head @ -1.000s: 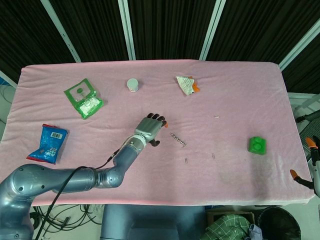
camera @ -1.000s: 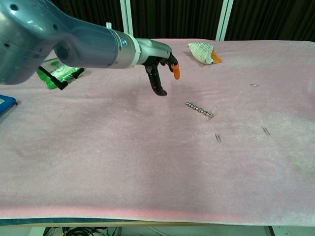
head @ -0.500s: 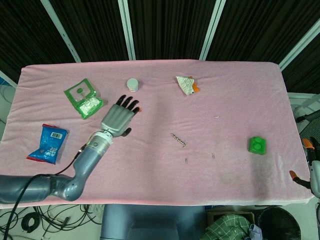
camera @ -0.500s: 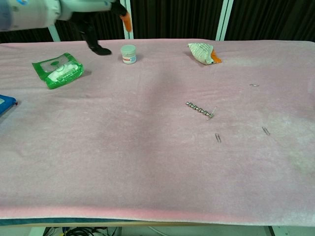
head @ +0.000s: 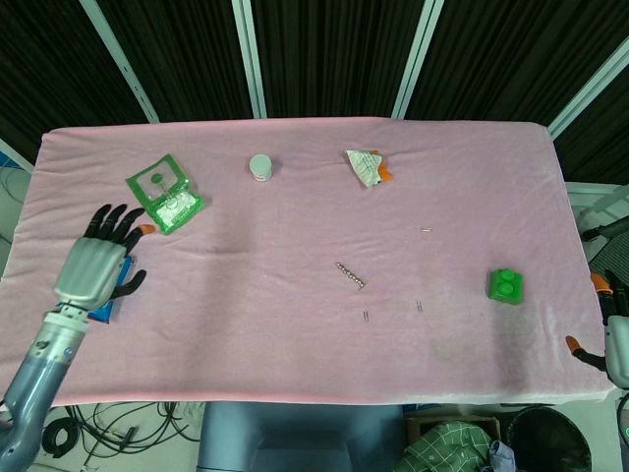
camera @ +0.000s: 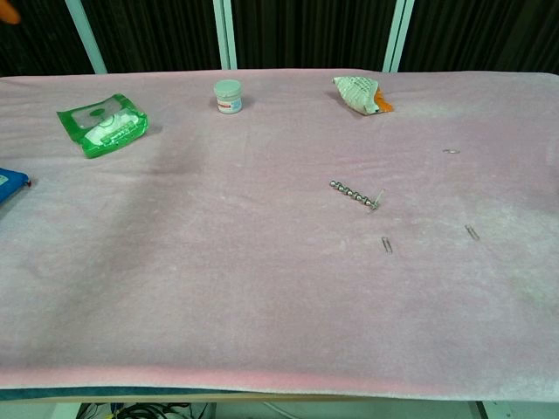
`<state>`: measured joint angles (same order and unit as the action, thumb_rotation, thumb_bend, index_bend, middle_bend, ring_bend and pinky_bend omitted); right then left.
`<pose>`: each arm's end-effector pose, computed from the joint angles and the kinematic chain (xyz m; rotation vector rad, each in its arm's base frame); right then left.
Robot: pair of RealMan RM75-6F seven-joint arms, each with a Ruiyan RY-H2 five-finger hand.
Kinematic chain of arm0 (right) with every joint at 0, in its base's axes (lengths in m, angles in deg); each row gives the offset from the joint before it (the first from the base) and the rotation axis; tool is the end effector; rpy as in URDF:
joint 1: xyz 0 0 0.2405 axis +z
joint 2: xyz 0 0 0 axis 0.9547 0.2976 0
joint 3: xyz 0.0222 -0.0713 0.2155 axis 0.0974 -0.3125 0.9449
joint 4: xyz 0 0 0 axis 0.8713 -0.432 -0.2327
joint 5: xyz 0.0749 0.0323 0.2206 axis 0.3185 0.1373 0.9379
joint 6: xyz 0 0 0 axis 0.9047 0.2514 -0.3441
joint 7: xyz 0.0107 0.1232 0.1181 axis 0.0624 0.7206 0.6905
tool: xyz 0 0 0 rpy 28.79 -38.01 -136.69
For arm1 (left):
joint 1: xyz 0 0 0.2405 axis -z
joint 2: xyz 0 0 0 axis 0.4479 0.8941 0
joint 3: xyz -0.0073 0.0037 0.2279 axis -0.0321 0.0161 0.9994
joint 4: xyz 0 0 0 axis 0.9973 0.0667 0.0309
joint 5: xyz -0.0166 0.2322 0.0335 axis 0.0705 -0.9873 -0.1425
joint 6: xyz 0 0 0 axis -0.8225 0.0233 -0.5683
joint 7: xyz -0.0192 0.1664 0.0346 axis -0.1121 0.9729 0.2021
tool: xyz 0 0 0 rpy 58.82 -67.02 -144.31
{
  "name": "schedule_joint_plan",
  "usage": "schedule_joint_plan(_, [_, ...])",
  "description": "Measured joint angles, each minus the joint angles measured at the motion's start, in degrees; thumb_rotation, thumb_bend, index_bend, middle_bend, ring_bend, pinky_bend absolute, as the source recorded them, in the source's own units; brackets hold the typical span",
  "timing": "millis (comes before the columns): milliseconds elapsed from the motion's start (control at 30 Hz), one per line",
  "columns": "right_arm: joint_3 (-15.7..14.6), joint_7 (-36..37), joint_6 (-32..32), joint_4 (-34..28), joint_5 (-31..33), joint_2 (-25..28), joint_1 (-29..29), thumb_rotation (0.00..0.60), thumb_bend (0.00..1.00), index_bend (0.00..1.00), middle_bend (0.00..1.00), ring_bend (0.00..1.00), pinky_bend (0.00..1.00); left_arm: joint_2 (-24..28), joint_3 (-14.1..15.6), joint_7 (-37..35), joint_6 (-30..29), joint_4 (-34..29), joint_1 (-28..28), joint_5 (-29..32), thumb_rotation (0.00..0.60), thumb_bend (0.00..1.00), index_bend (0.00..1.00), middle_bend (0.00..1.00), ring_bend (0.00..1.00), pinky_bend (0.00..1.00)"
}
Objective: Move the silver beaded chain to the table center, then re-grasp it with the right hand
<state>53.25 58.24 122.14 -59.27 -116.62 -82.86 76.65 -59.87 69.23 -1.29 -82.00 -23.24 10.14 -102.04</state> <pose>-0.3360 -0.2222 0.1548 1.2226 -0.8791 0.7694 -0.1975 0.2901 0.1035 -1.6103 -0.7278 -0.9038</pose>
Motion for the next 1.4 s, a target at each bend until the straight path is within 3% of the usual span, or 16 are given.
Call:
schedule_joint_plan(233, [-0.25,-0.44,-0.32,-0.40,-0.08,0.06,0.07,0.600,0.12,0.00,0.00,0.08,0.22,-0.37,2.64,-8.39,-8.15,5.94,-12.50,-4.66,0.600,0.30,0.24,0.08,0.00,0.00])
schedule_joint_plan(500, [-0.50,-0.23,0.02,-1.66,-0.62,0.57,-0.13,0.600,0.12,0.00,0.00,0.08,0.22,-0.03,4.38,-10.36,-8.24,6.55,-18.93,-6.69,0.600,0.30,0.24,0.08,0.00,0.00])
schedule_joint_plan(733, [-1.03,0.48,-0.02,-5.31,-1.37,2.07,-0.46,0.600,0.12,0.00,0.00,0.06,0.22,0.10,2.68,-15.05,-8.43,7.93,-21.35,-6.80,0.600,0.30,0.23,0.09,0.00,0.00])
schedule_joint_plan(1000, [0.05,1.46,-5.22,-14.51,-1.62,8.62,2.57,0.600,0.12,0.00,0.00,0.03,0.21,0.66,0.17,-20.53,-9.70,10.34,-24.78,-7.17,0.600,0.30,0.23,0.09,0.00,0.00])
schedule_joint_plan(1200, [3.62,1.38,-14.77,-23.95,7.04,13.19,8.66,0.600,0.12,0.00,0.00,0.03,0.21,1.18,-1.31,-20.53,-8.09,10.42,-25.37,-7.42,0.600,0.30,0.23,0.08,0.00,0.00])
schedule_joint_plan(1400, [6.63,-4.50,-22.39,-27.67,21.66,12.22,18.02,0.600,0.12,0.10,0.00,0.03,0.21,1.13,-2.00,-20.55,-7.74,10.55,-26.03,-9.10,0.600,0.30,0.23,0.07,0.00,0.00])
